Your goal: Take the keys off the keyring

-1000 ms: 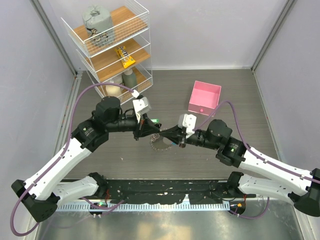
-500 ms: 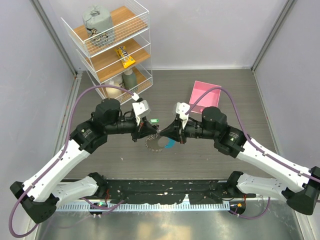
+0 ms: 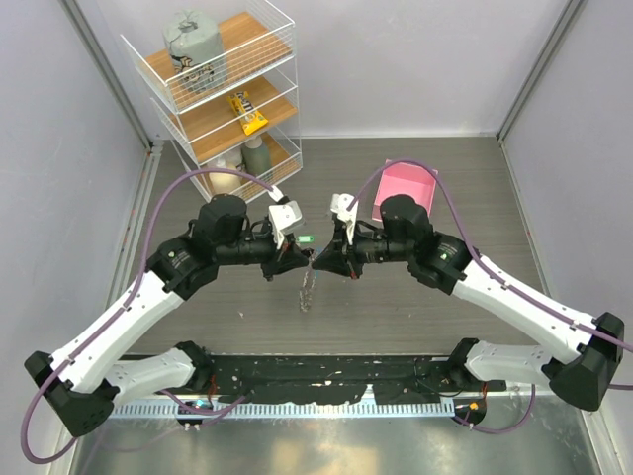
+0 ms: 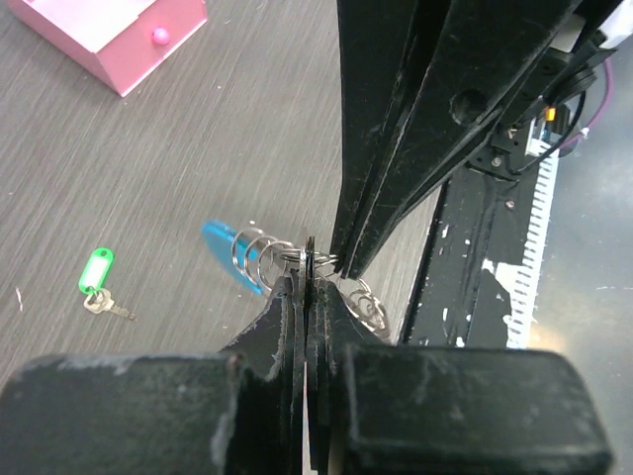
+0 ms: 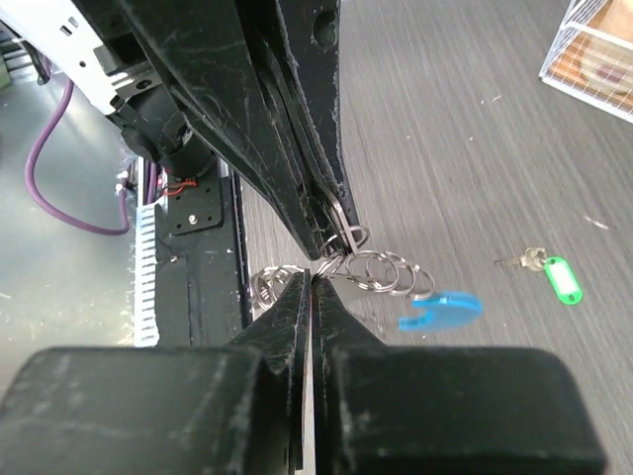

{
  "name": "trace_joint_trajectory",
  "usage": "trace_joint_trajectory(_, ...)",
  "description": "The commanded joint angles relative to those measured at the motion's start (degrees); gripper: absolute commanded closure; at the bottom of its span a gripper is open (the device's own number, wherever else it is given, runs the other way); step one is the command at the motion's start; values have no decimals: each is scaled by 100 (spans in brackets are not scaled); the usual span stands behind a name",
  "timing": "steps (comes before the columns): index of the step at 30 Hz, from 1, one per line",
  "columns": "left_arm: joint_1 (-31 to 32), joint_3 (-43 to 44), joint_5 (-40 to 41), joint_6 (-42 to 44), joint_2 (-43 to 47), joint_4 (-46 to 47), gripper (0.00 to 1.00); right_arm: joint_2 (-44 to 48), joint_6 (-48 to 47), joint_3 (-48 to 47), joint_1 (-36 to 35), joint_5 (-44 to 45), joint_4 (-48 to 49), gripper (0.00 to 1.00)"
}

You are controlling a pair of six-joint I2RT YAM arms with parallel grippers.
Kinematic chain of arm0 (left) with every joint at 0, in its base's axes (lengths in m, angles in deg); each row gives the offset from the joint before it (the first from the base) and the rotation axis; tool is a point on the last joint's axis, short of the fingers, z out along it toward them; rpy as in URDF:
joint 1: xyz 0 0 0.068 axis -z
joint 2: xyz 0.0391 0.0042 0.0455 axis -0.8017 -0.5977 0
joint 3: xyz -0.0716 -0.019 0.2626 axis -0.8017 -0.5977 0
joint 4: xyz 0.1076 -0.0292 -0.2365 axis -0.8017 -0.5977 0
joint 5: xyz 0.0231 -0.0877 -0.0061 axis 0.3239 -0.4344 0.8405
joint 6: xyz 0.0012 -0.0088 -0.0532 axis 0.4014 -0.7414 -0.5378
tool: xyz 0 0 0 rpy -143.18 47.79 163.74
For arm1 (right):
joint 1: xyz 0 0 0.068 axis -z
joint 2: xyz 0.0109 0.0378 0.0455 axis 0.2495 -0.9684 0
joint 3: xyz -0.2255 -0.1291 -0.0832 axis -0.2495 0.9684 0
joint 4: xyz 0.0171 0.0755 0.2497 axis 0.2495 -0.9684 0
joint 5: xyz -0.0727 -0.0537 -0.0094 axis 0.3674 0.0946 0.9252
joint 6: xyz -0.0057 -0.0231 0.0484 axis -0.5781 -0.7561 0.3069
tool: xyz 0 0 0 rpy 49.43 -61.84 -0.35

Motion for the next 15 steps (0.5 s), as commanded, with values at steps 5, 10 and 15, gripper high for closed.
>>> trace_joint_trajectory(5, 304, 382, 290, 315, -254, 1, 100, -501, 96, -720, 107, -409, -592, 95)
trace_joint_trajectory(10, 304, 312, 396, 193, -175, 115, 100, 156, -18, -11, 133, 21, 109, 83)
trace_joint_trajectory(15, 304, 356, 238, 140, -96, 133, 100, 808, -377, 747, 134, 267, 804, 52)
